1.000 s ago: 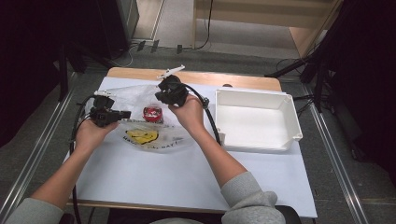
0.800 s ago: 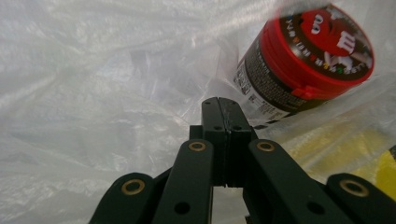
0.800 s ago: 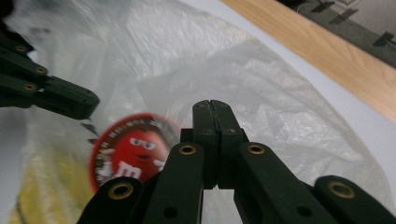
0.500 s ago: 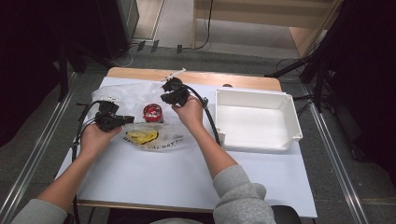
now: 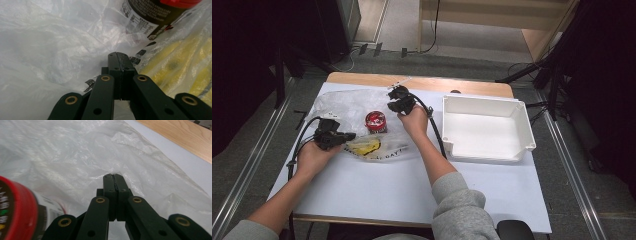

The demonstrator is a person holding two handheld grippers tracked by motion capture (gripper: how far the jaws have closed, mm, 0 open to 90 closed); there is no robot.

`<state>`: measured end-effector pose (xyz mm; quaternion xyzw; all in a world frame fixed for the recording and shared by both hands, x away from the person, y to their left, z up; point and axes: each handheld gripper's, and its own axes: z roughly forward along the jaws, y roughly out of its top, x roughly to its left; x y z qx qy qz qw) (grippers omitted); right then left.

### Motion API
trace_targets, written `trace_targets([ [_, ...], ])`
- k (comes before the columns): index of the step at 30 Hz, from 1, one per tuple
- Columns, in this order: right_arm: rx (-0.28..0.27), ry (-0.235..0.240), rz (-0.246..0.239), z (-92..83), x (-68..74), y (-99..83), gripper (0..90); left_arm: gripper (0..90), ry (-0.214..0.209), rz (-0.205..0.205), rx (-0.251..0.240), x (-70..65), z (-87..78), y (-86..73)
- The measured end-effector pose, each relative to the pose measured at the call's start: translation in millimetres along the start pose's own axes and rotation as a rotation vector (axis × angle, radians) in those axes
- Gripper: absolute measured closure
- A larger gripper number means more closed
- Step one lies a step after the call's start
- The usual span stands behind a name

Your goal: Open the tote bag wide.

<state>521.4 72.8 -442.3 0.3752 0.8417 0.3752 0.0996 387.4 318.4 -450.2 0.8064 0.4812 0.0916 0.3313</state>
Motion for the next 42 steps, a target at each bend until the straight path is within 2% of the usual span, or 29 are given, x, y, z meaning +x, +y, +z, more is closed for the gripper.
trace_targets([
  [4,0.038,-0.005,0.007,8.3,-5.4,-2.9,90.0,90.0,-0.006,0.011,0.011,-4.4,-0.7,-6.8],
  [7,0.04,-0.009,-0.003,13.9,-6.9,-2.9,90.0,90.0,-0.003,0.039,0.0,-7.9,-3.9,-12.5],
  [10,0.046,-0.016,0.0,17.7,-7.6,-2.3,90.0,90.0,-0.005,0.046,-0.011,-9.3,-6.9,-18.4],
  [16,0.061,-0.025,0.016,23.4,-10.8,-2.7,90.0,90.0,-0.013,0.044,-0.028,-10.9,-12.1,-28.2],
  [19,0.049,-0.021,0.031,24.6,-12.1,-3.3,90.0,90.0,-0.01,0.048,-0.025,-10.7,-13.7,-29.6],
  [24,0.043,-0.068,-0.001,24.3,-14.6,-3.5,90.0,90.0,-0.017,0.042,-0.031,-11.4,-16.3,-34.0],
  [42,0.037,-0.129,0.091,21.4,-38.9,-3.2,90.0,90.0,-0.021,0.044,-0.024,-12.7,-27.1,-46.4],
])
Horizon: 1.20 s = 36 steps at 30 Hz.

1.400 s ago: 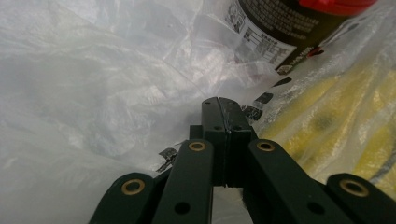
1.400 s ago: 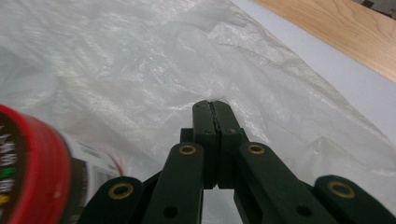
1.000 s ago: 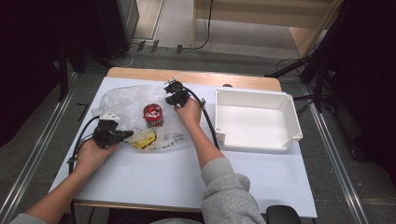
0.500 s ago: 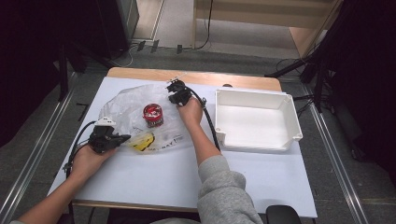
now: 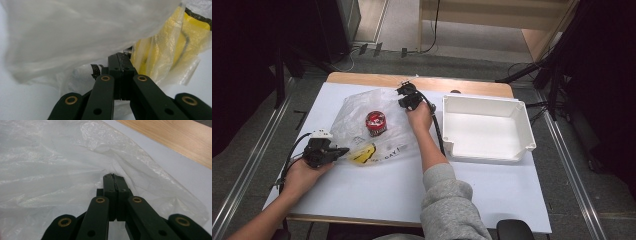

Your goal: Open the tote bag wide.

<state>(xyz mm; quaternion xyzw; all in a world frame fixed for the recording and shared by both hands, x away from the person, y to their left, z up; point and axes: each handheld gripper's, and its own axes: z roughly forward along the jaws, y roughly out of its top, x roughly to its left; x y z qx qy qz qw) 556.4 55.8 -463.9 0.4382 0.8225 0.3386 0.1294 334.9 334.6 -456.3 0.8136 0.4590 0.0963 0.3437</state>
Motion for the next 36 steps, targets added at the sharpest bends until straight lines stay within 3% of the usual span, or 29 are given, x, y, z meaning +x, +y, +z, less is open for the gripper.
trace_targets([
  [10,-0.002,-0.013,0.011,-0.1,-3.6,0.0,90.0,90.0,-0.008,-0.01,0.002,2.2,-7.1,-6.9],
  [14,-0.002,-0.041,0.032,-0.2,-6.0,0.4,90.0,90.0,-0.009,-0.023,0.005,4.5,-9.5,-8.8],
  [20,0.006,-0.046,0.025,-5.3,2.2,3.6,90.0,90.0,-0.027,-0.022,-0.006,2.9,-7.9,-4.2],
  [28,-0.027,0.034,0.01,-26.6,18.8,10.2,90.0,90.0,-0.038,0.001,-0.03,-6.4,-20.2,8.6],
  [36,-0.032,0.099,-0.023,-50.4,34.6,8.7,90.0,90.0,-0.09,0.032,-0.048,-19.8,-41.8,27.0],
])
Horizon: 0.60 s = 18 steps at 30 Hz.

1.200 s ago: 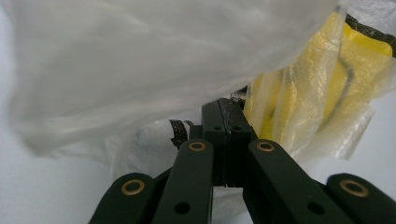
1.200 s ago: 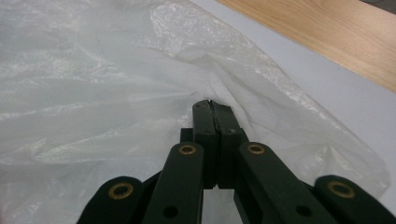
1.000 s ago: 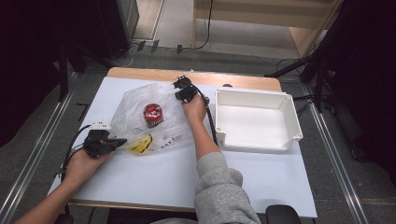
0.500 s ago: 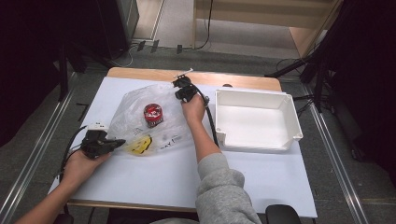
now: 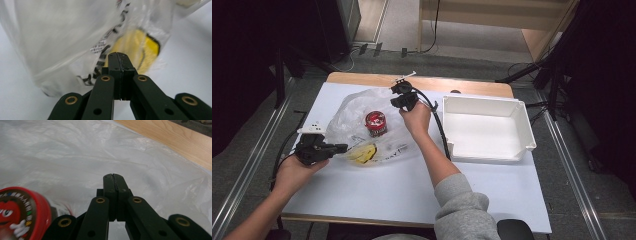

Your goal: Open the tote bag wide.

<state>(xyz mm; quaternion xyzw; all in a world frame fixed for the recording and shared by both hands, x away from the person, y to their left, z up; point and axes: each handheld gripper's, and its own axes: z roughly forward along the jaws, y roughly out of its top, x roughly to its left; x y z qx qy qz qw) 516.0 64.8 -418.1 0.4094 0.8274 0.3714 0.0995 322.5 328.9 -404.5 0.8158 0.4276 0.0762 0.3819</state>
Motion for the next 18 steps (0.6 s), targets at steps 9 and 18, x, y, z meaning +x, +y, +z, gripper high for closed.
trace_targets([
  [9,0.011,0.037,-0.041,-16.1,15.8,-15.1,90.0,90.0,-0.034,0.043,0.004,-12.5,-9.3,36.7],
  [18,0.022,0.062,-0.048,-28.6,25.2,-35.3,90.0,90.0,-0.051,0.047,0.004,-9.6,-13.8,76.6],
])
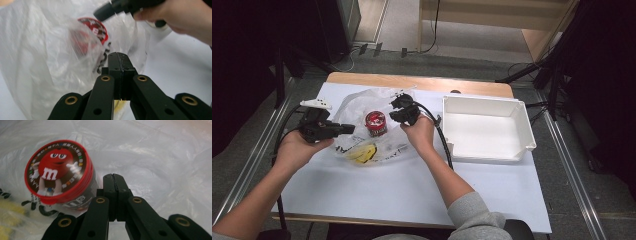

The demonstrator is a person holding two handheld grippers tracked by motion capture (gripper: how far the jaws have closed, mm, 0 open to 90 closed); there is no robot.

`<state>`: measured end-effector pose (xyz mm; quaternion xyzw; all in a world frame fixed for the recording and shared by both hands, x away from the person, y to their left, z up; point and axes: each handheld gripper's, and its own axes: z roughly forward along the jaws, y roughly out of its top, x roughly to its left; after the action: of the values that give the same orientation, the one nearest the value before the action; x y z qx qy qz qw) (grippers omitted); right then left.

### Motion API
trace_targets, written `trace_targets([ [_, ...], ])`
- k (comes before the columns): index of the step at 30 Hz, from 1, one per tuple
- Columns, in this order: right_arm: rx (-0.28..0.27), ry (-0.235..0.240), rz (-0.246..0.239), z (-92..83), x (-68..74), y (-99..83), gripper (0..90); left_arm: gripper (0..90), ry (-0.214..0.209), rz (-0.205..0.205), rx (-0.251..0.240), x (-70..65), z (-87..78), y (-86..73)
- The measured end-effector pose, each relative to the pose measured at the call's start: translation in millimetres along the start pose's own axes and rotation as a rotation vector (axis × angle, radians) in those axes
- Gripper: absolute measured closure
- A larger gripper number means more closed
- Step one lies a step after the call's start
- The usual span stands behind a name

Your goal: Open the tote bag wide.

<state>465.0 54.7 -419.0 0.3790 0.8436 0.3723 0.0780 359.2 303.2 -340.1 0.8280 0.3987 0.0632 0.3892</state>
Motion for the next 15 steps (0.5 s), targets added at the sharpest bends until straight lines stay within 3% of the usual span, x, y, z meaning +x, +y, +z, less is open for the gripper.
trace_targets([
  [2,0.001,-0.003,-0.019,-1.5,1.7,-3.1,90.0,90.0,-0.003,0.0,0.006,1.5,0.0,7.9],
  [8,-0.004,0.015,-0.012,-7.7,6.2,-12.1,90.0,90.0,0.0,-0.002,0.008,9.9,4.5,33.9],
  [15,-0.004,0.019,-0.018,-12.1,8.2,-20.3,90.0,90.0,0.032,0.015,0.023,19.8,20.2,61.0],
])
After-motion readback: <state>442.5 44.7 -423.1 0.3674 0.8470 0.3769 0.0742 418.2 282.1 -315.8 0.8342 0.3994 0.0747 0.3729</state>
